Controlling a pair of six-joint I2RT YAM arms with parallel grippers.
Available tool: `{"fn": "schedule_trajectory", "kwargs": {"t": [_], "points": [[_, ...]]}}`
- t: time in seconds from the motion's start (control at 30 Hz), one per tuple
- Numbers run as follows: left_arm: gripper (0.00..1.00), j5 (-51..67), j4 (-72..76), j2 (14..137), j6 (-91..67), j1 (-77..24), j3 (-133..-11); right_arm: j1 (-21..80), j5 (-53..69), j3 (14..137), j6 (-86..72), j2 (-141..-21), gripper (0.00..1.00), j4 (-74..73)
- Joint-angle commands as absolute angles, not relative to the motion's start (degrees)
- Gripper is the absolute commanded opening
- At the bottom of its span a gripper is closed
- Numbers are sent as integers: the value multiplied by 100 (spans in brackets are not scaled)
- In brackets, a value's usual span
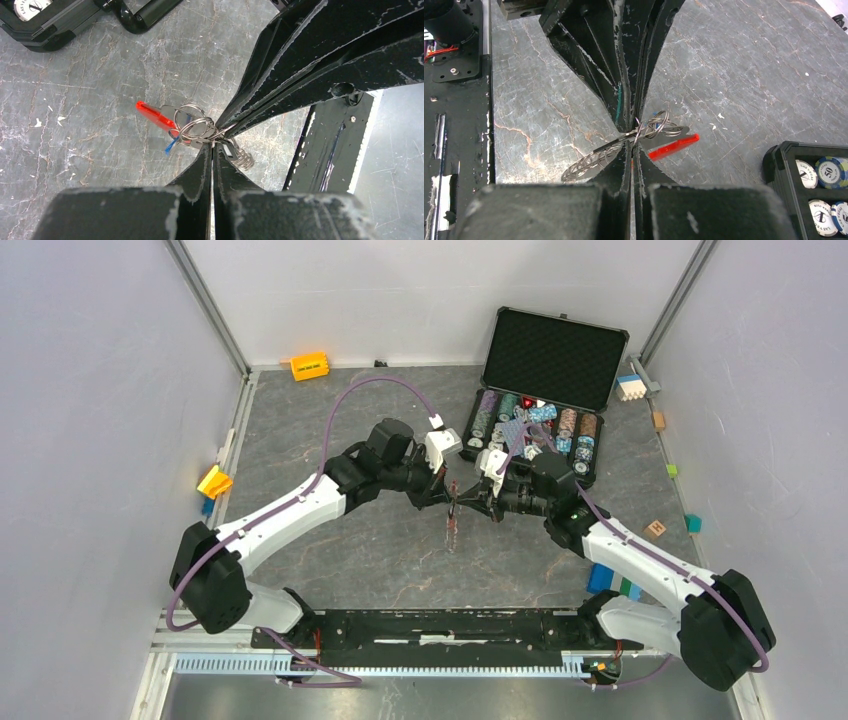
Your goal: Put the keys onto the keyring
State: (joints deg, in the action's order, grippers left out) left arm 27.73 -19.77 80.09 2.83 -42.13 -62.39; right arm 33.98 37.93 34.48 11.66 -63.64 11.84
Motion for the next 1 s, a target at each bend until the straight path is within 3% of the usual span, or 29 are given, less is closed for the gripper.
{"fn": "schedule_trajectory", "kwargs": {"t": [0.0, 0.97], "points": [[2, 2630, -1781, 7860, 316, -4211, -6299, 3390, 3991, 3568, 1103, -6364, 0, 1453], [2, 2944, -2232, 7888, 901, -4219, -6643, 3427, 3988, 3612, 1300, -6470, 0, 1309]]}}
